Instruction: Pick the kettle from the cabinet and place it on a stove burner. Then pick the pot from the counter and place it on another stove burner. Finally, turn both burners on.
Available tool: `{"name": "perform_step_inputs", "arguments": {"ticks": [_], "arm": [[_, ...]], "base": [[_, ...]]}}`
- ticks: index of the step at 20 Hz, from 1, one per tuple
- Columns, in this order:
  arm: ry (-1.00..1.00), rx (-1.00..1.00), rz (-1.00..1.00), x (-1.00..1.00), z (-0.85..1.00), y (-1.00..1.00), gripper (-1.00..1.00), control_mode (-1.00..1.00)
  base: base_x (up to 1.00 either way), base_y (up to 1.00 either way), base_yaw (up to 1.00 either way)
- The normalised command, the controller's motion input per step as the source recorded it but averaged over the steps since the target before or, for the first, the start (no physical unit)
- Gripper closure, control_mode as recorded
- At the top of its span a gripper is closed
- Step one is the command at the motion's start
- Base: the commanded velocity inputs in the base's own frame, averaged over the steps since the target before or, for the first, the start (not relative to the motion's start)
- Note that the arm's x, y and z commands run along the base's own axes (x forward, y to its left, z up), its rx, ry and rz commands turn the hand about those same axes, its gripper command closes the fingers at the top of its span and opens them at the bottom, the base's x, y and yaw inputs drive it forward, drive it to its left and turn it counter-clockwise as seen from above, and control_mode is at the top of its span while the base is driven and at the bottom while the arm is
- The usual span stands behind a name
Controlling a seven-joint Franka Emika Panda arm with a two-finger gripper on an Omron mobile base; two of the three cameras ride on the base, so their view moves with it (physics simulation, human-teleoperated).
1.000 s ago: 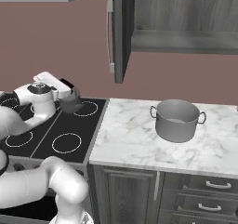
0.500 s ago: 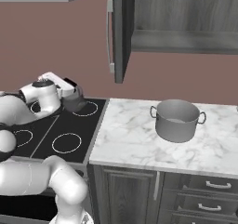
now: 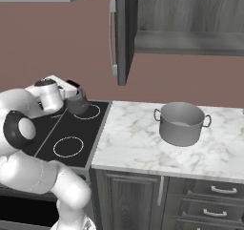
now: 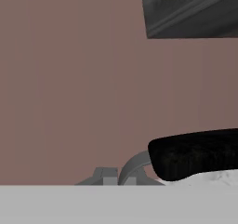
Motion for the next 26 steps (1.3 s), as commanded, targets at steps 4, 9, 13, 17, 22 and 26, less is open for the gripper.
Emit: {"name": "perform_step_inputs", "arguments": {"ticks": [4, 9, 13, 17, 22, 26], "arm": [[0.00, -0.03, 0.00, 0.00, -0.31, 0.00, 1.00, -1.00], [0.00, -0.01, 0.00, 0.11, -0.25, 0.00, 1.00, -1.00], [0.00, 0.00, 0.00, 0.21, -0.23, 0.00, 1.00, -1.00], [0.00, 0.00, 0.00, 0.21, -0.23, 0.00, 1.00, -1.00], [0.00, 0.00, 0.00, 0.18, -0.23, 0.00, 1.00, -1.00], [0.00, 0.00, 0.00, 0.21, -0.23, 0.00, 1.00, -1.00]], "base": [[0.00, 0.00, 0.00], [0.00, 0.00, 0.00], [0.00, 0.00, 0.00], [0.00, 0.00, 0.00], [0.00, 0.00, 0.00], [0.00, 0.00, 0.00]]}}
